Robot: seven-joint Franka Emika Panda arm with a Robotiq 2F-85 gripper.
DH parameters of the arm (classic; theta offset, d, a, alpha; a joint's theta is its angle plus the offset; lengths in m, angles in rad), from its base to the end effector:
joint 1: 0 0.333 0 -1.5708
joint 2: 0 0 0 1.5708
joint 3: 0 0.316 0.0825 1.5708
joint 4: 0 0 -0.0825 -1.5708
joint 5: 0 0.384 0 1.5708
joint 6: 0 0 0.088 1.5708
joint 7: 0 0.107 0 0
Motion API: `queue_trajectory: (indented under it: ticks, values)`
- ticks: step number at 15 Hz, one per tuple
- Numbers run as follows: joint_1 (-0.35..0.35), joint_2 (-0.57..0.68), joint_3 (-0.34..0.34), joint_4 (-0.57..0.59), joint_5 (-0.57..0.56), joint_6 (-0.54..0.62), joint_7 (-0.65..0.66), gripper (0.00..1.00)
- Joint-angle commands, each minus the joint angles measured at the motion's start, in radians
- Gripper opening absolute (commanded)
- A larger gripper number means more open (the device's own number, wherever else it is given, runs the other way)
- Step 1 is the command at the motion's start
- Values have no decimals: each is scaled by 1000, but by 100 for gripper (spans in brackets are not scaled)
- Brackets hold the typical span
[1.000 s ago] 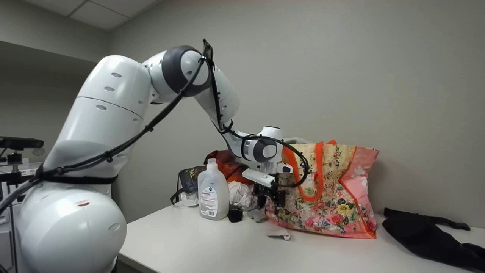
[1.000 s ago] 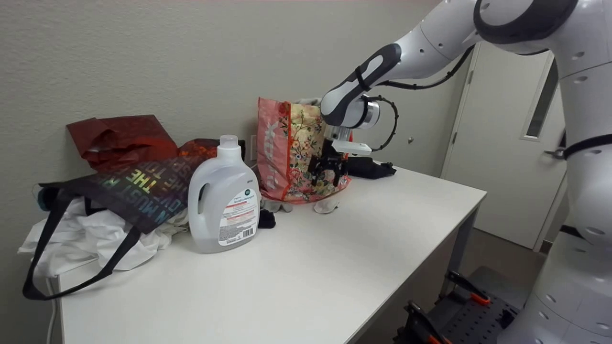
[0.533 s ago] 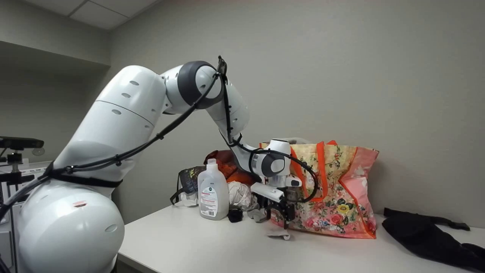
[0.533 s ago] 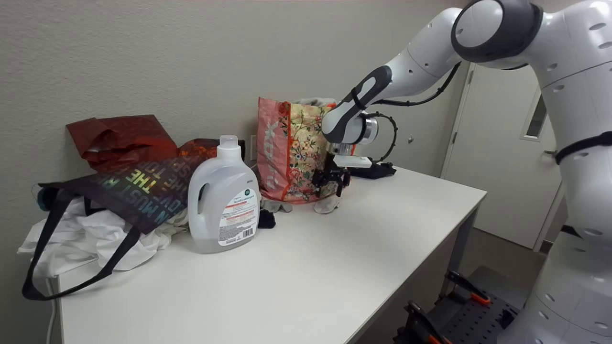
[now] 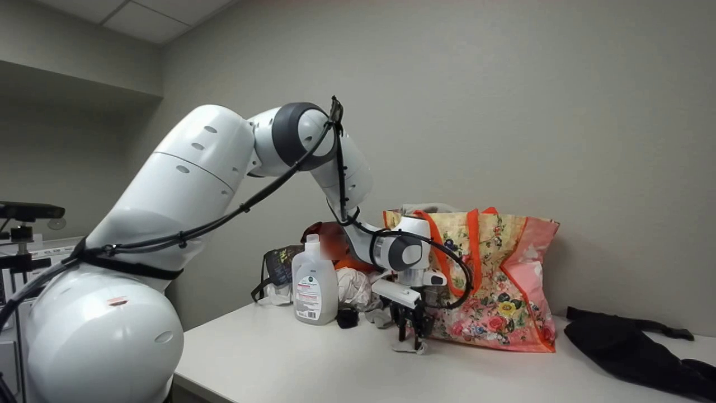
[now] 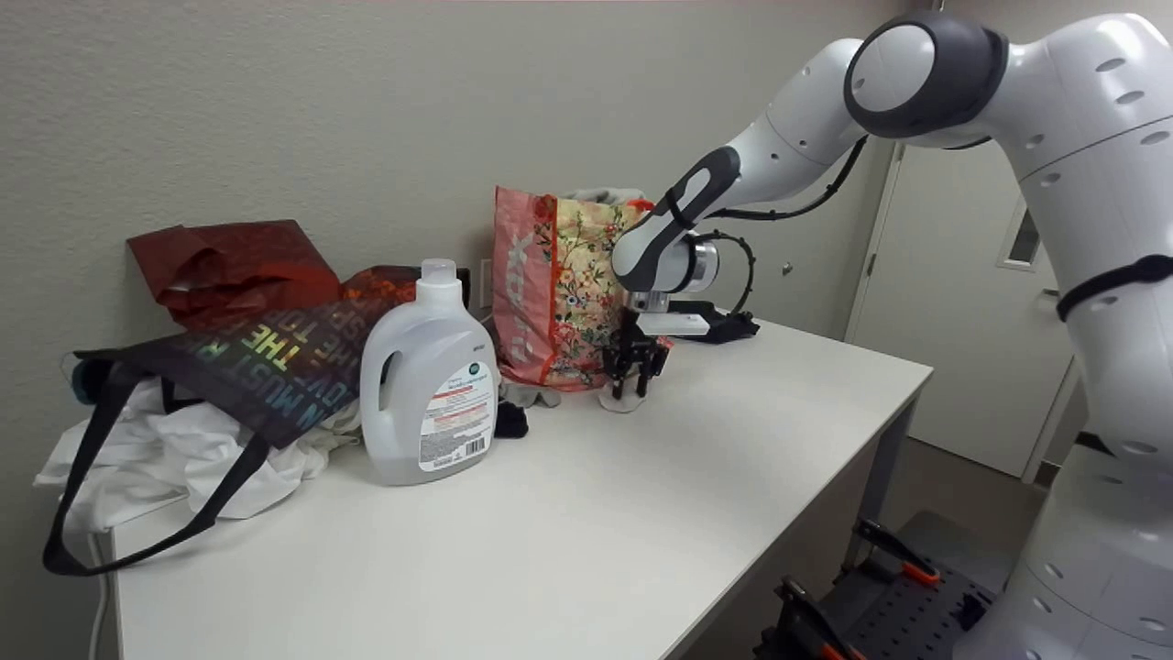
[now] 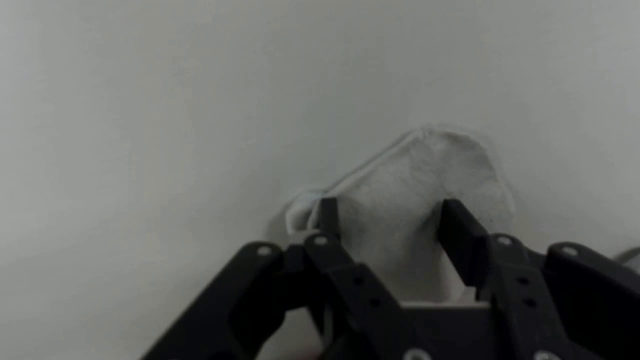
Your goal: Use the tissue to wipe the table.
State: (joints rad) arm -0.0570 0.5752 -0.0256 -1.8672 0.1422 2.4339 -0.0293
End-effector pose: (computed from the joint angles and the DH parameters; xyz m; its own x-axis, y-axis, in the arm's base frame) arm 0.6365 -0.0515 0.2048 0.9876 -0.1567 -0.0095 -0.1570 -0.9845 -0.0778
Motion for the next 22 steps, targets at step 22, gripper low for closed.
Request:
queue_trajectory:
  ticks: [22]
  values:
    - [49,-160,3,-258,-115,-370,31,2]
